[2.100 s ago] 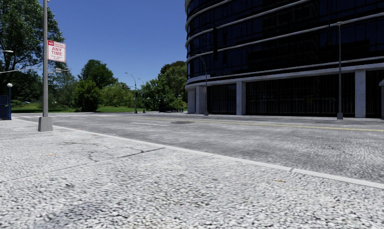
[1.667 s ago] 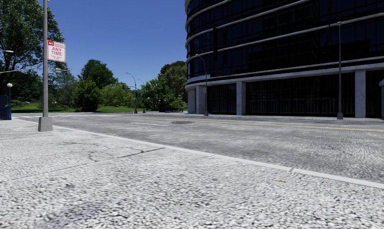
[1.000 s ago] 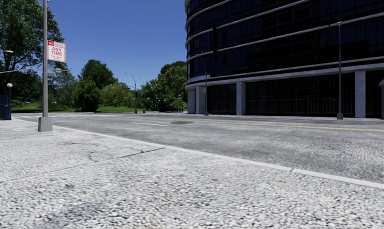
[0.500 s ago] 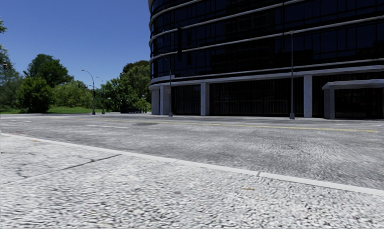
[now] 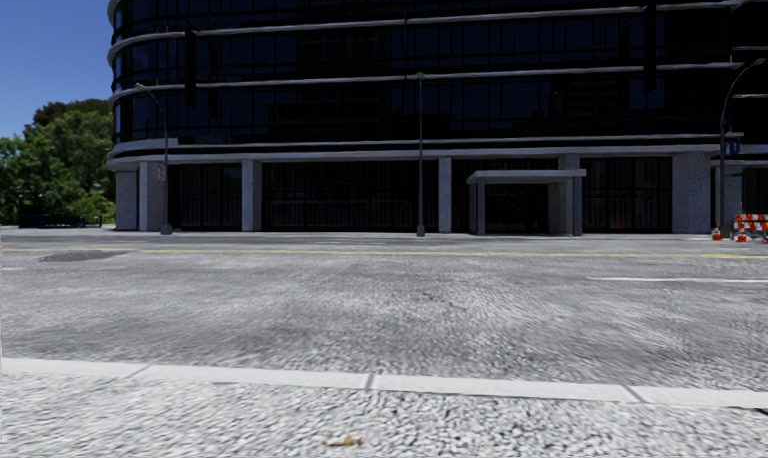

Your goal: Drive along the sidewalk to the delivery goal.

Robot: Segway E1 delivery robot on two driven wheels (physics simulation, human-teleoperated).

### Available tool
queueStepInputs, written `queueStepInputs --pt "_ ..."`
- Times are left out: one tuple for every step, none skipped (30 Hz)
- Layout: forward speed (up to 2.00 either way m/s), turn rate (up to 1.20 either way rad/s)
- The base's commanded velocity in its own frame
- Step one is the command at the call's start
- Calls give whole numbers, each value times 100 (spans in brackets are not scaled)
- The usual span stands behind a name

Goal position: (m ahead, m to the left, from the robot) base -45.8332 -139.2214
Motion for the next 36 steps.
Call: queueStepInputs --pt "136 -120" --pt "136 -120" --pt "136 -120" --pt "136 -120" --pt "136 -120" --pt "136 -120" --pt "136 -120" --pt "136 -120" --pt "137 -120" --pt "138 -120" --pt "138 -120" --pt "139 -120" --pt "145 -120" --pt "151 -120" --pt "156 -120" --pt "156 -120" --pt "159 -120" --pt "160 -120" --pt "161 -120" --pt "161 -120" --pt "161 -120" --pt "161 -120" --pt "161 -120" --pt "161 -120" --pt "161 -120" --pt "161 -120" --pt "161 -120" --pt "161 -120" --pt "161 -120" --pt "162 -120" --pt "162 -120" --pt "162 -120" --pt "162 -120" --pt "162 -119" --pt "162 -117" --pt "162 -115"
